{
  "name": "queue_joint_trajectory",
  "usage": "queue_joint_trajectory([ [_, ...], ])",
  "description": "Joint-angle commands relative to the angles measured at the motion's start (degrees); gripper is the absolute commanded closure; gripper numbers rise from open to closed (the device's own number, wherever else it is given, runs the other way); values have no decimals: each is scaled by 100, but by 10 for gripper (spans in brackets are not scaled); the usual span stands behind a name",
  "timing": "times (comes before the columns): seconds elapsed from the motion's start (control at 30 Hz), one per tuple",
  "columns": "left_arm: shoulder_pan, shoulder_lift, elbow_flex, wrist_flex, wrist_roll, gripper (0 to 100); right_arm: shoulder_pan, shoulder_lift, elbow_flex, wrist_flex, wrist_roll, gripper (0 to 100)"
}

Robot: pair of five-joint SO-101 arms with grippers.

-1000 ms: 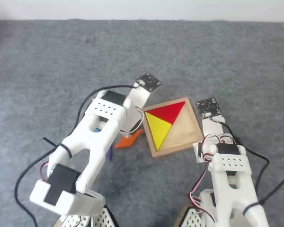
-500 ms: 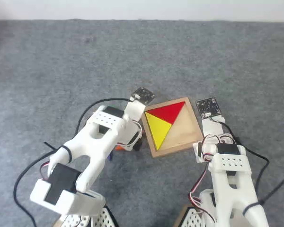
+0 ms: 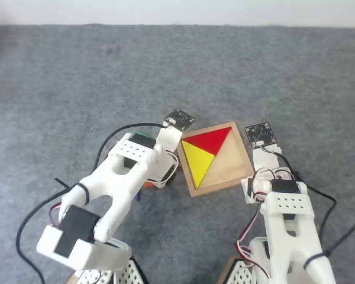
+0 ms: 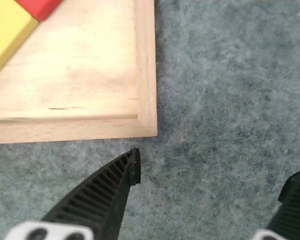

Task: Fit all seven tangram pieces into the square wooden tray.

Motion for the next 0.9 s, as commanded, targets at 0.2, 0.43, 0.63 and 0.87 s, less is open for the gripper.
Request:
queue_joint_trajectory([
  [0.2, -35, -105, -215, 141, 79, 926, -13, -145, -53, -22, -44, 564],
  [0.43, -18, -105, -840, 765, 229, 927, -13, -145, -53, -31, -44, 564],
  [0.63, -114, -105, -927, 774, 237, 894, -13, -145, -53, -22, -44, 564],
  [0.87, -290, -105, -971, 818, -1626, 776, -13, -145, -53, -40, -44, 564],
])
